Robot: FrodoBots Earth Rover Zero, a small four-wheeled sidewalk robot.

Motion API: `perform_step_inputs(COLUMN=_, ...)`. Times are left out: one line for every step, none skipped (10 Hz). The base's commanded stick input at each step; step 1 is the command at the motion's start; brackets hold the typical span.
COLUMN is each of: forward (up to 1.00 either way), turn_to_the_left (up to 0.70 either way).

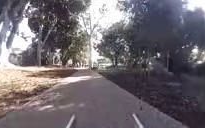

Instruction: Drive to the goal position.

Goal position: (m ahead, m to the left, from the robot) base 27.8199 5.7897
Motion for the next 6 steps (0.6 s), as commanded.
perform_step_inputs(forward=1.0, turn_to_the_left=0.4)
perform_step_inputs(forward=1.0, turn_to_the_left=0.4)
perform_step_inputs(forward=1.0, turn_to_the_left=0.0)
perform_step_inputs(forward=1.0, turn_to_the_left=0.0)
perform_step_inputs(forward=1.0, turn_to_the_left=0.0)
perform_step_inputs(forward=1.0, turn_to_the_left=0.0)
